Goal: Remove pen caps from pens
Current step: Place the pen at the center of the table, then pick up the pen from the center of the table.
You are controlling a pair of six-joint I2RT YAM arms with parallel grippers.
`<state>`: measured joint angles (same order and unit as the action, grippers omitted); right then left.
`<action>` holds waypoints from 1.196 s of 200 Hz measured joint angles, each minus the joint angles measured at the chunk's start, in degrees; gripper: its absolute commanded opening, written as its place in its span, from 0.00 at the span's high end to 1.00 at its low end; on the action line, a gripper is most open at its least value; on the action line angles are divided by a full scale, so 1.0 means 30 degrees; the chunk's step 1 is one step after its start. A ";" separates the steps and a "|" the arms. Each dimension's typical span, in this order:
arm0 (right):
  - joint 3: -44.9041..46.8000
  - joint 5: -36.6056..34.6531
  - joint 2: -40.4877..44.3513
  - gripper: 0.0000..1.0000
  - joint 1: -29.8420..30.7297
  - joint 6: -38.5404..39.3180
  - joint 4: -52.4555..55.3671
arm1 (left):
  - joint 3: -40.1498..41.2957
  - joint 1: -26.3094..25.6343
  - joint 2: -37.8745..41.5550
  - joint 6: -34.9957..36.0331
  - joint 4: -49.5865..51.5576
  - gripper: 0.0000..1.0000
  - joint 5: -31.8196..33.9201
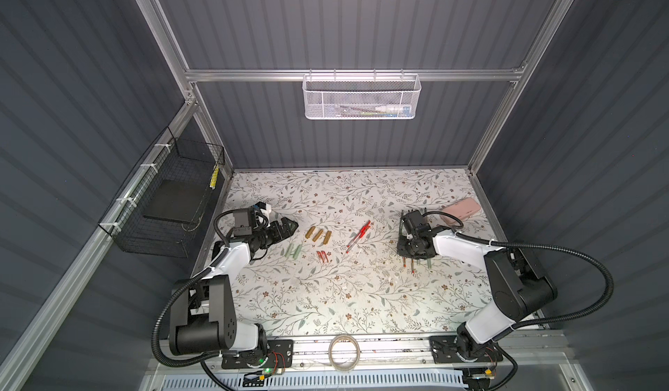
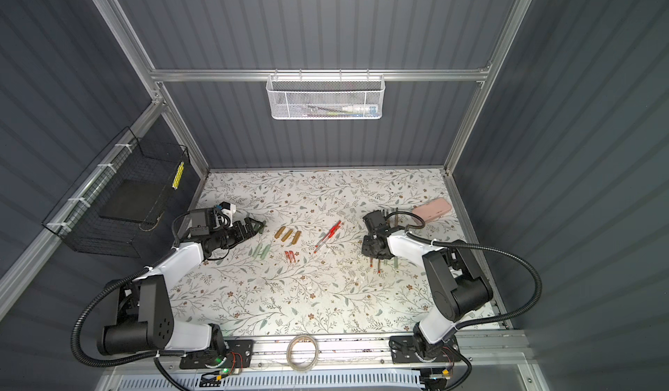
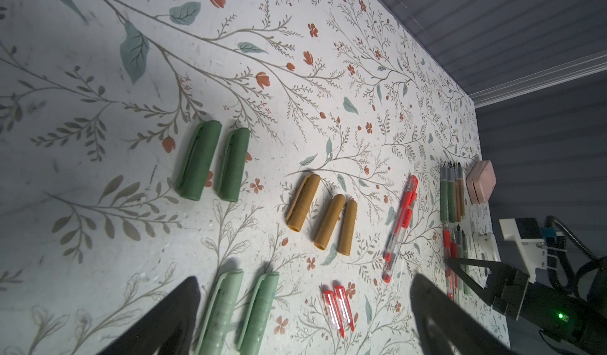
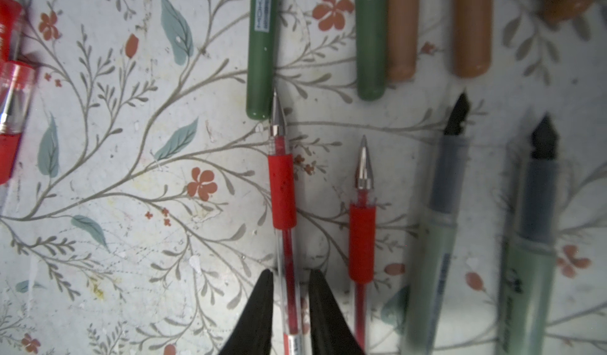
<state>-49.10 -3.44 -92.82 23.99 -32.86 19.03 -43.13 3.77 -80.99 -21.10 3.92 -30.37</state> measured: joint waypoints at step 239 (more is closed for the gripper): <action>-0.9974 -0.1297 -0.6681 0.36 0.5187 -0.0743 0.1982 | -0.0335 0.0124 0.0248 0.0138 0.0415 0.00 0.0138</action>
<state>-79.02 -7.33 -112.86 39.55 -35.09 24.97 -44.14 4.14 -80.25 -20.69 5.17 -29.95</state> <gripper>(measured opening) 0.640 0.997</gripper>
